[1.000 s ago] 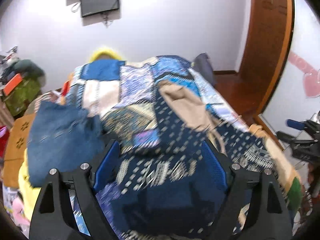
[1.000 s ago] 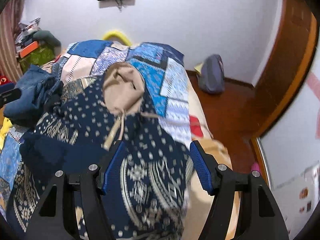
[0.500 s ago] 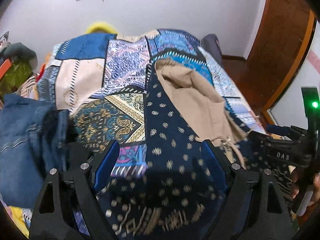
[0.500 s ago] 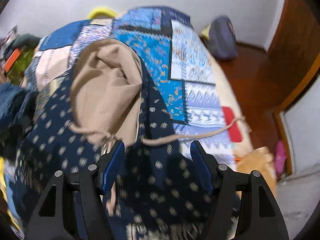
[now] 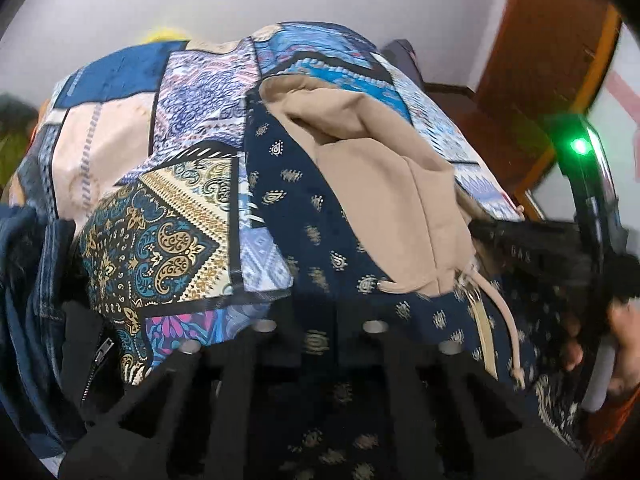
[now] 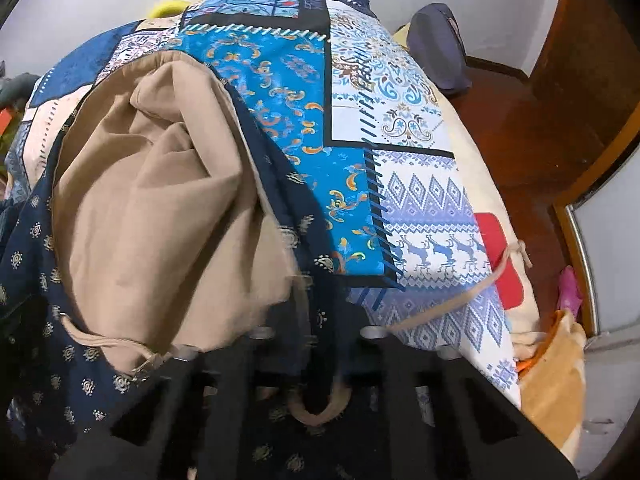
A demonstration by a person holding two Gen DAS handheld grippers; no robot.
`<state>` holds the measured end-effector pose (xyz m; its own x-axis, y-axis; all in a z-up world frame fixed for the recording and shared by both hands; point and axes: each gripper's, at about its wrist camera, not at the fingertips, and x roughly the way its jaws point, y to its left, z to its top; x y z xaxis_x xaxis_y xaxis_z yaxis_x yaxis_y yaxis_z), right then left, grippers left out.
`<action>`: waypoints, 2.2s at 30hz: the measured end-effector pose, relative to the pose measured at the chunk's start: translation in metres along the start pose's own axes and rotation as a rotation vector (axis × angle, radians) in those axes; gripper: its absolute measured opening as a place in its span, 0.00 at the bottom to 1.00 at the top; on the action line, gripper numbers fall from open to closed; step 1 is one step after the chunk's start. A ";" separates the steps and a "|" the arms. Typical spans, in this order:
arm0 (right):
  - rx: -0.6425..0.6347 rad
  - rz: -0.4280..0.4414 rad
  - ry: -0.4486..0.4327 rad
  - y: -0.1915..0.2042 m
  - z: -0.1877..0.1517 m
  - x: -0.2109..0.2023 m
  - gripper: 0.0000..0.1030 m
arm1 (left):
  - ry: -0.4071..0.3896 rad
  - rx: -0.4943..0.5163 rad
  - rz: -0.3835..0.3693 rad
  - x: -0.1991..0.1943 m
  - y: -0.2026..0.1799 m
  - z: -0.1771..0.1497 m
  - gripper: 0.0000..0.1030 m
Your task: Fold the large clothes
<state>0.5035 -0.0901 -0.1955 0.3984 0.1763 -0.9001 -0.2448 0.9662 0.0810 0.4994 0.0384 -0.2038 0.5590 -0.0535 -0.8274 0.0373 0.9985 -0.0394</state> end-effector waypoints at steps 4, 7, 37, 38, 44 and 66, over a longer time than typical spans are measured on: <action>-0.051 0.014 -0.098 0.004 -0.008 -0.049 0.08 | -0.026 -0.020 -0.033 -0.032 0.003 0.002 0.06; -0.091 0.068 -0.167 0.001 -0.020 -0.097 0.08 | -0.047 0.001 -0.075 -0.059 0.002 -0.002 0.06; -0.134 0.093 -0.272 -0.014 -0.159 -0.211 0.66 | -0.050 0.018 0.082 -0.179 -0.005 -0.120 0.68; -0.128 0.106 -0.264 -0.014 -0.153 -0.210 0.66 | -0.051 0.006 0.064 -0.178 -0.004 -0.114 0.68; -0.145 0.166 -0.179 0.000 -0.120 -0.179 0.66 | -0.051 -0.022 0.011 -0.154 0.000 -0.088 0.68; -0.159 0.184 -0.136 0.016 -0.083 -0.099 0.08 | 0.031 -0.135 -0.120 -0.057 0.025 -0.057 0.10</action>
<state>0.3866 -0.1080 -0.1403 0.4468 0.3802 -0.8098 -0.4555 0.8758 0.1598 0.4214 0.0673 -0.1895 0.5311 -0.1745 -0.8292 -0.0102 0.9772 -0.2122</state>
